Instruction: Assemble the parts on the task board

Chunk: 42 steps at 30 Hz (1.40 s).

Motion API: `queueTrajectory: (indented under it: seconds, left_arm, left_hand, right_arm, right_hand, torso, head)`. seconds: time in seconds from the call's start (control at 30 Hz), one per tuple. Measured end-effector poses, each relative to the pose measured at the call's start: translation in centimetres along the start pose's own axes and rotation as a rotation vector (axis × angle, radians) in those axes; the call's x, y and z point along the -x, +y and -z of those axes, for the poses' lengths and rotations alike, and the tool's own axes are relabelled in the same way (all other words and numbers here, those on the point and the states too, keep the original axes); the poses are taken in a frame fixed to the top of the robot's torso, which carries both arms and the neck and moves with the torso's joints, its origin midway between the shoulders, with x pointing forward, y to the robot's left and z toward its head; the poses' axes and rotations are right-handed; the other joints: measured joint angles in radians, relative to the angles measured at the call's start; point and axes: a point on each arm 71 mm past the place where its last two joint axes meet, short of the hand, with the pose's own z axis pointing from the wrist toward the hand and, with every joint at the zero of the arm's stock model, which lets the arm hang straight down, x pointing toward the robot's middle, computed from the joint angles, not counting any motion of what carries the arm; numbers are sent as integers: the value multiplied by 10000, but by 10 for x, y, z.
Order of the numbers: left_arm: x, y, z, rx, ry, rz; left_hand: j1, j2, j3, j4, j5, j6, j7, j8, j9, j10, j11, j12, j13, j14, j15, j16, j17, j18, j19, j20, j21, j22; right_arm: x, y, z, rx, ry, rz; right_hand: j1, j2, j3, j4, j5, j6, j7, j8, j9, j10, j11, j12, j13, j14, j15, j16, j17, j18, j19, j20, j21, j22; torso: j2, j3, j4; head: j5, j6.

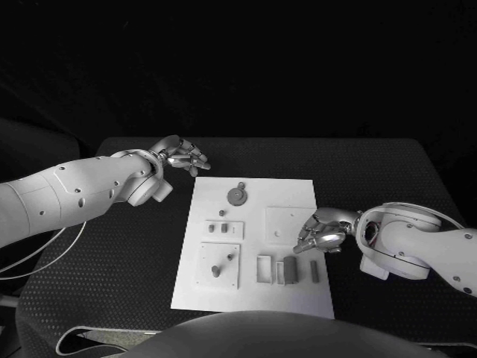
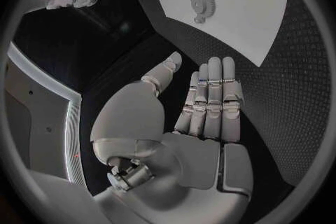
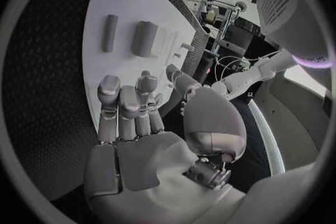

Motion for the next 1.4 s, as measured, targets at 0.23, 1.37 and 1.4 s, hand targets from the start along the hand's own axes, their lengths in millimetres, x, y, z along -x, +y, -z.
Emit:
queueTrajectory:
  seconds: [0.23,1.37,1.4]
  left_arm:
    - [-1,-1,-1,-12,16,5]
    - [0,0,-1,9,0,13]
    - [0,0,-1,10,-2,13]
  left_hand:
    - [0,0,0,0,0,0,0,0,0,1,-1,0,0,0,0,-10,9,-7,0,0,0,0]
    - [-34,34,0,-1,0,-1,0,0,0,-36,35,0,-7,-36,36,-57,42,-77,-33,33,-40,0]
    - [-34,34,1,0,0,-1,0,0,0,-36,35,0,-7,-36,36,-78,49,-79,-33,33,-40,0]
  right_arm:
    - [-5,4,-6,-651,338,-362]
    - [-21,4,-17,-1701,1384,1655]
    - [-21,4,-16,-1688,1371,1683]
  right_hand:
    - [-1014,-55,-102,440,0,35,-65,0,81,-110,-13,532,363,71,71,145,457,-1,-41,4,-63,-54]
    - [-2610,-81,203,874,-1,539,-206,57,209,-264,-142,862,517,183,169,351,1123,-8,-73,-105,-91,-23]
    - [-2610,-81,229,848,-1,539,-207,57,209,-263,-142,862,517,183,169,352,1126,-7,-73,-105,-91,-14]
  torso:
    - [-40,-12,-16]
    - [-44,-16,-14]
    - [-44,-14,-14]
  head:
    - [-88,0]
    - [-175,0]
    - [-174,0]
